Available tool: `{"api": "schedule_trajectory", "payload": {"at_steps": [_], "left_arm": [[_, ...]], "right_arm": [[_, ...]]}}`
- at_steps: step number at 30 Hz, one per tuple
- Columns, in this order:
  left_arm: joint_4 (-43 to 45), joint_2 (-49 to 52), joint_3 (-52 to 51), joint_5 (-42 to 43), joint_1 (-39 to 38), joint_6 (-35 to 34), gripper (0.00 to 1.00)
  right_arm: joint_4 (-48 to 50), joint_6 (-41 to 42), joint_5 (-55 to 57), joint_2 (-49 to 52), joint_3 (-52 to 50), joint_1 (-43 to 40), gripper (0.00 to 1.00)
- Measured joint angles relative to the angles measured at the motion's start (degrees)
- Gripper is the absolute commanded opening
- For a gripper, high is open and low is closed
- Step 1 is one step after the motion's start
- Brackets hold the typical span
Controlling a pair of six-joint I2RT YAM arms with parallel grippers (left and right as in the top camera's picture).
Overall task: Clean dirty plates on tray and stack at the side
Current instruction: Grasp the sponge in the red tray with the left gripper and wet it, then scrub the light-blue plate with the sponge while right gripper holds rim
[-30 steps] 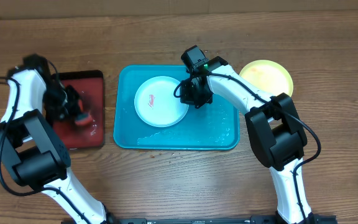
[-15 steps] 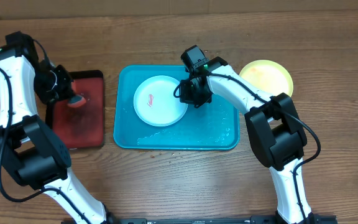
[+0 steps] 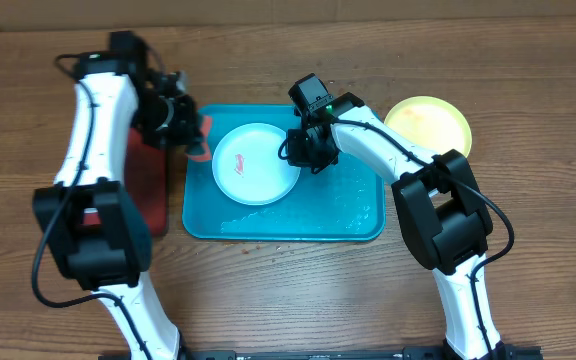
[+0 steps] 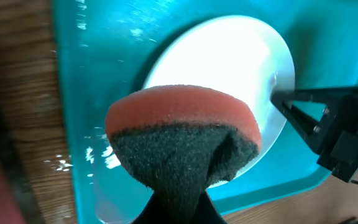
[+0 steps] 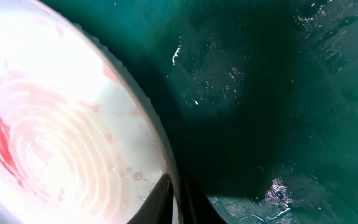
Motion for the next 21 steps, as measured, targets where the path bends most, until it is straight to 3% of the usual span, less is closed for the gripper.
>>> {"api": "schedule_trajectory", "payload": {"at_steps": [6, 21], "left_arm": [[1.70, 0.00, -1.31, -5.38, -6.69, -4.66, 0.04], [19.78, 0.00, -12.92, -8.04, -14.80, -13.46, 0.04]], "right_arm": [[-0.07, -0.02, 0.17, 0.00, 0.00, 0.11, 0.08], [-0.02, 0.13, 0.20, 0.00, 0.00, 0.13, 0.08]]}}
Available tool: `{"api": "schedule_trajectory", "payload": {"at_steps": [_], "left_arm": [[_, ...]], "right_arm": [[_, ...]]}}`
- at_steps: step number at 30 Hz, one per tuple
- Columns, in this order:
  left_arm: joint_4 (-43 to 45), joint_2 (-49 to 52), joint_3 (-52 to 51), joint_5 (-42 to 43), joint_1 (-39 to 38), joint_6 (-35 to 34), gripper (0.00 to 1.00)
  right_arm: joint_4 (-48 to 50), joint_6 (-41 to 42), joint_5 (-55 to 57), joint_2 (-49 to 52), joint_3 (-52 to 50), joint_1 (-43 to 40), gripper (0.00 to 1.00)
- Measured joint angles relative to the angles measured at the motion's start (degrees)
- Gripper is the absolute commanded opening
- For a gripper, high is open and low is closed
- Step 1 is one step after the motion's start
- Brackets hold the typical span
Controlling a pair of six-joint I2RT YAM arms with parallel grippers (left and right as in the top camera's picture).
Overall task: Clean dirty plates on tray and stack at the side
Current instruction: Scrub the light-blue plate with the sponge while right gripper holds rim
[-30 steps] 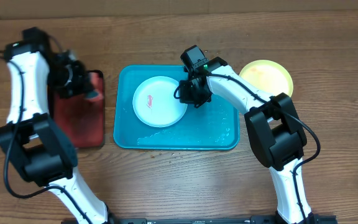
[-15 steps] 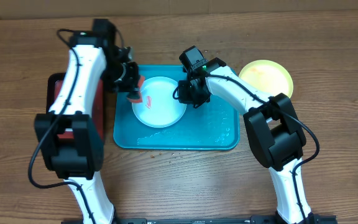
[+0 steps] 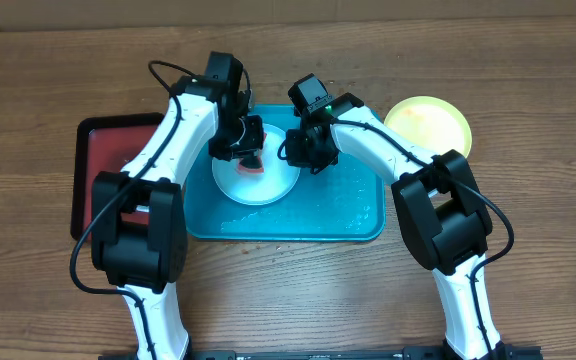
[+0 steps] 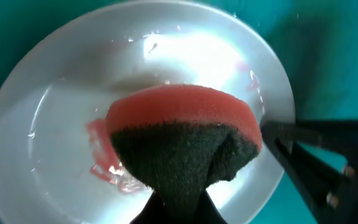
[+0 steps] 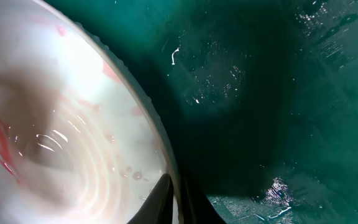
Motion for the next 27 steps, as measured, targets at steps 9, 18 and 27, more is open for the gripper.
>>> {"api": "schedule_trajectory", "payload": {"at_steps": [9, 18, 27], "left_arm": [[8.33, 0.00, -8.15, -0.31, -0.90, -5.77, 0.51], [8.31, 0.00, -8.63, -0.44, -1.31, -4.79, 0.27], [9.53, 0.00, -8.66, 1.05, -1.36, -3.67, 0.04]], "right_arm": [[0.13, 0.00, 0.02, 0.00, 0.00, 0.00, 0.08], [0.13, 0.00, 0.00, 0.00, 0.00, 0.00, 0.08], [0.42, 0.00, 0.00, 0.00, 0.00, 0.00, 0.08]]}}
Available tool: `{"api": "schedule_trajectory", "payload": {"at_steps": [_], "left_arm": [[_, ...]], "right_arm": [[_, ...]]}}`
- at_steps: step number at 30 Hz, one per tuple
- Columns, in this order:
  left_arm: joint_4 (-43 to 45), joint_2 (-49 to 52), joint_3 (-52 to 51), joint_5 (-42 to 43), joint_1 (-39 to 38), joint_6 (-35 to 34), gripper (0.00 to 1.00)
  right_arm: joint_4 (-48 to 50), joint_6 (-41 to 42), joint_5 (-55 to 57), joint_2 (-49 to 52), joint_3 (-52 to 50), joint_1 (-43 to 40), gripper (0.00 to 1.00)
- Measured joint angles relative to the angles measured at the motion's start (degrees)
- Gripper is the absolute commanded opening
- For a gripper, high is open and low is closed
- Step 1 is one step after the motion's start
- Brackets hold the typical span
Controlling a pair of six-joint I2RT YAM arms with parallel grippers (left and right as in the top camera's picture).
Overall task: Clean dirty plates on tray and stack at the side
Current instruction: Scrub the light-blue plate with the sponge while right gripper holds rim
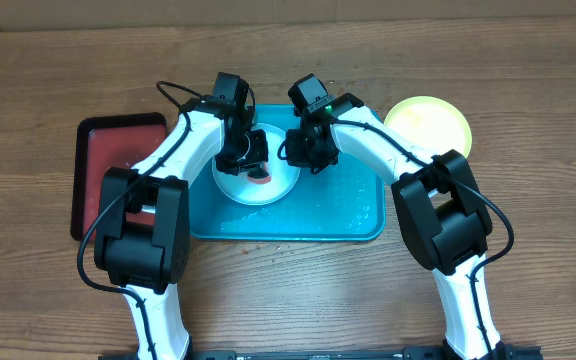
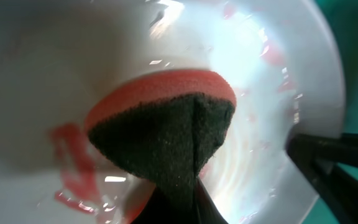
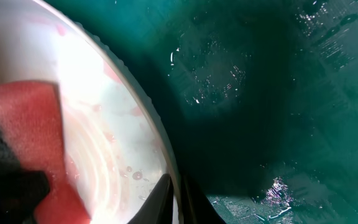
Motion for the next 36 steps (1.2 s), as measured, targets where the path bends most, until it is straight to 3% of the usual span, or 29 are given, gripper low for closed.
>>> {"api": "schedule_trajectory", "payload": {"at_steps": [8, 15, 27, 31, 36], "left_arm": [[1.31, 0.00, -0.13, -2.80, -0.48, 0.02, 0.04], [1.07, -0.85, -2.36, -11.32, -1.16, 1.07, 0.04], [-7.78, -0.98, 0.13, -28.61, -1.05, 5.57, 0.04], [-6.12, -0.96, 2.86, -27.82, -0.92, 5.77, 0.04], [-0.46, -0.96, 3.45, -16.83, -0.70, 5.73, 0.04]], "right_arm": [[-0.09, -0.02, 0.00, 0.00, 0.00, 0.00, 0.08], [0.04, 0.00, -0.44, 0.04, 0.00, 0.44, 0.07], [0.22, 0.00, -1.75, 0.20, 0.00, 1.27, 0.07], [0.22, 0.00, -1.79, 0.20, 0.00, 1.27, 0.07], [0.17, 0.04, -1.79, 0.20, 0.00, 1.27, 0.06]]}}
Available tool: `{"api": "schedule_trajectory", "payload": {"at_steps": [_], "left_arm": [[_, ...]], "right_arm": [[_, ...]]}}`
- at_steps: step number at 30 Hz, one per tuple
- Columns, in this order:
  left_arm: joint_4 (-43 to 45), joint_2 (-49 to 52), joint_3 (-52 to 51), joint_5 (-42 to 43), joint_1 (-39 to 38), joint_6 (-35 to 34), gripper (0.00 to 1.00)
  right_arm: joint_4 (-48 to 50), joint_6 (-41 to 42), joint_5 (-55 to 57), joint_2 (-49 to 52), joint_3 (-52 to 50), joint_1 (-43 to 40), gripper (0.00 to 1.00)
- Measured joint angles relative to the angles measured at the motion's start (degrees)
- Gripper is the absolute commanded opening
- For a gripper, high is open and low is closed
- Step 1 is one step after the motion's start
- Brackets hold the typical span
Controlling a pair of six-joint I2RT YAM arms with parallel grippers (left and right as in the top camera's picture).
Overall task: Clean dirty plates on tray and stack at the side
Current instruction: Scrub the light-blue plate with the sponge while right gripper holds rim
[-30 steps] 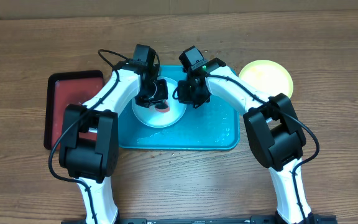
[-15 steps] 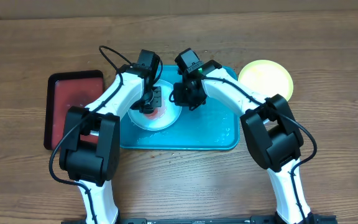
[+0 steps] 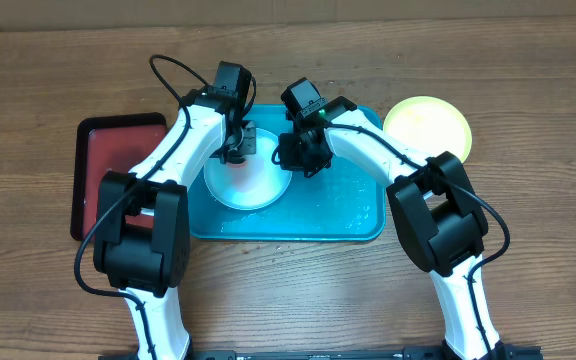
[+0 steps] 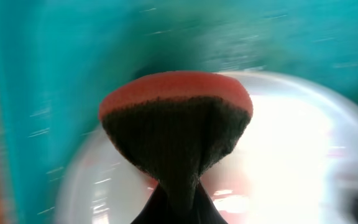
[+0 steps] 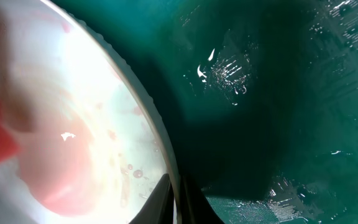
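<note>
A white plate (image 3: 246, 180) smeared with red lies on the left half of the teal tray (image 3: 348, 215). My left gripper (image 3: 236, 148) is shut on a red sponge with a dark scrub side (image 4: 176, 127), held over the plate's far-left part (image 4: 303, 143). My right gripper (image 3: 290, 160) is shut on the plate's right rim (image 5: 166, 168), one finger on each side of the edge. The red smear shows blurred on the plate's inside (image 5: 61, 155).
A yellow plate (image 3: 428, 125) sits on the wooden table to the right of the tray. A dark red tray (image 3: 108, 170) lies to the left. Water drops wet the teal tray's floor (image 5: 272, 81).
The left gripper has moved the sponge from the plate's middle to its far-left part. The plate sits slightly further left on the tray, the right gripper still clamped on its rim.
First the left gripper held the sponge at the tray's left edge while the right gripper pinched the plate's rim. Then the sponge was over the plate's red smear, then pressed at its middle, and now at its far-left part; the smear looks spread and paler.
</note>
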Motion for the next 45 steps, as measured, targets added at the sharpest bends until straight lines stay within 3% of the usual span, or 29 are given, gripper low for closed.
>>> {"api": "schedule_trajectory", "payload": {"at_steps": [5, 10, 25, 30, 39, 45], "left_arm": [[4.00, 0.00, -1.22, 9.88, -0.15, -1.55, 0.04], [2.84, 0.00, -4.44, 12.09, -0.50, -1.92, 0.04], [-2.75, 0.00, -5.35, -8.83, 2.73, 1.14, 0.04], [-1.92, 0.00, -5.64, -9.73, 3.28, 1.40, 0.04], [6.43, 0.00, -5.88, 10.71, 4.39, 1.25, 0.04], [3.93, 0.00, -5.97, 18.53, 3.04, 1.36, 0.04]], "right_arm": [[0.00, -0.02, 0.00, 0.00, 0.00, 0.00, 0.06], [0.00, -0.02, -0.02, 0.00, 0.00, 0.00, 0.06], [-0.07, -0.04, 0.00, 0.00, 0.00, 0.00, 0.06], [-0.04, -0.02, -0.02, 0.00, 0.00, 0.00, 0.06], [-0.04, 0.00, -0.11, 0.00, 0.00, -0.04, 0.05], [-0.02, 0.00, -0.17, 0.00, 0.00, -0.04, 0.05]]}}
